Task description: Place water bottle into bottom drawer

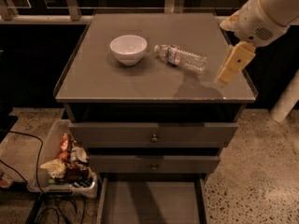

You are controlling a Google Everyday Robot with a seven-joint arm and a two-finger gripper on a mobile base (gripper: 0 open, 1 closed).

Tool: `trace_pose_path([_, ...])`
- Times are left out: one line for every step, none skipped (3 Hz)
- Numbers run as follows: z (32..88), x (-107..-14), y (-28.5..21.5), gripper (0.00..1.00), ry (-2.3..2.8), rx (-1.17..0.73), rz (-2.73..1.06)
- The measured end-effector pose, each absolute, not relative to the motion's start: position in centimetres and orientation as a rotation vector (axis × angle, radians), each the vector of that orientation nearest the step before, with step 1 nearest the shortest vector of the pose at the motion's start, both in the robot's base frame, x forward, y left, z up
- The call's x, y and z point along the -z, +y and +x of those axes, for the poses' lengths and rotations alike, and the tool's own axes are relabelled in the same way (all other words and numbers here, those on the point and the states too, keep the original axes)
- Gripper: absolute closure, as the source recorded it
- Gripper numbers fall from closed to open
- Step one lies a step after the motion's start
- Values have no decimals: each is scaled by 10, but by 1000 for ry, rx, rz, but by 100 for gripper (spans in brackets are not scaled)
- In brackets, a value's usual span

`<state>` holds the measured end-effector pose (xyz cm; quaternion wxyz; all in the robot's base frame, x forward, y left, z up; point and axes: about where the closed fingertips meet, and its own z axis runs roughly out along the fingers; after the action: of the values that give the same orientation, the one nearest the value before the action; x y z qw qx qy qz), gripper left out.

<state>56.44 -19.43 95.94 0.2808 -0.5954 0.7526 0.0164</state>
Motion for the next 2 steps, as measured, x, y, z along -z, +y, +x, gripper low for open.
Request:
trace_pose_path([595,-949,-187,0,1957,-122,-1530])
trace_pose_path([623,-938,-181,0,1928,-162,-1481])
